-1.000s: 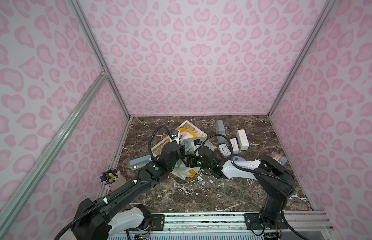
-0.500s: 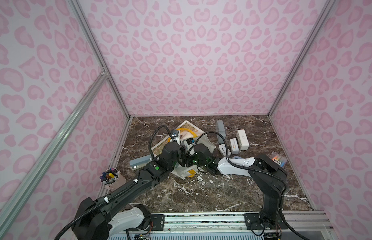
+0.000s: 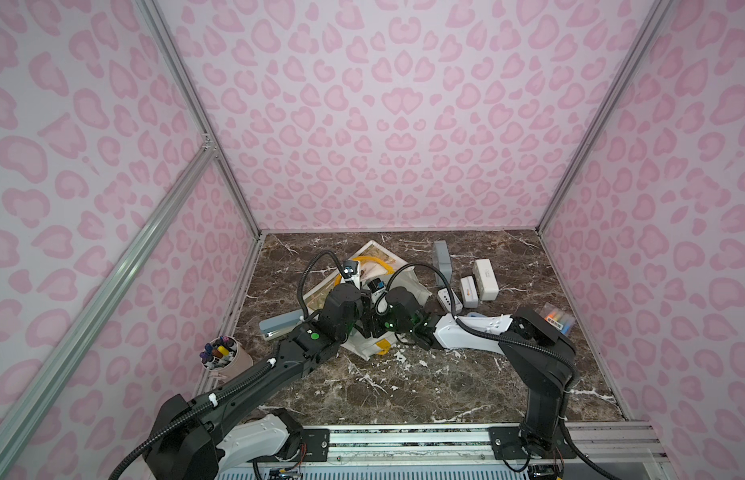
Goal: Take the alarm clock out of the canvas bag
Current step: Pick up the alarm from the canvas bag.
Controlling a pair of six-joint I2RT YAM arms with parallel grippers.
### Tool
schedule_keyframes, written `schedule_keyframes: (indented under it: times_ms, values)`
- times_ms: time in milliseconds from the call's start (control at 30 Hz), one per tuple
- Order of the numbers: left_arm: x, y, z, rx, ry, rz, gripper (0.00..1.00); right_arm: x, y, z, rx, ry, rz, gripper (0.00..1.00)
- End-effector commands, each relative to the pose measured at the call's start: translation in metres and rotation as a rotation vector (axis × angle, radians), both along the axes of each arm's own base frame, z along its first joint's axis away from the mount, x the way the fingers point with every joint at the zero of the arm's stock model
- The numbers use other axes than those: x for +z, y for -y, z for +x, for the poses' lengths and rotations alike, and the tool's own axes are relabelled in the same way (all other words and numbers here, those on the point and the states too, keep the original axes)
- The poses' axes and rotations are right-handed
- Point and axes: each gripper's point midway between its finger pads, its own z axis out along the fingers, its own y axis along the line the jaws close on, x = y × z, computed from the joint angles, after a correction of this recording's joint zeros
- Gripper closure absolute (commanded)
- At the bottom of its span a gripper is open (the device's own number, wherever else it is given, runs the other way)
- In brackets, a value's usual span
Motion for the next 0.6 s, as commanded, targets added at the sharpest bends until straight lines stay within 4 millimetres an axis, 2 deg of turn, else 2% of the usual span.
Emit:
schedule_keyframes:
  times_ms: [0, 567]
  values:
    - [0.006, 0.001, 0.001, 0.002, 0.006, -0.021, 0.97, -0.005, -0.005, -0.003, 0.057, 0.022, -0.038, 0.23]
    - [0.010, 0.005, -0.001, -0.019, 0.009, -0.046, 0.97, -0.015, -0.034, 0.002, 0.176, 0.035, -0.088, 0.23]
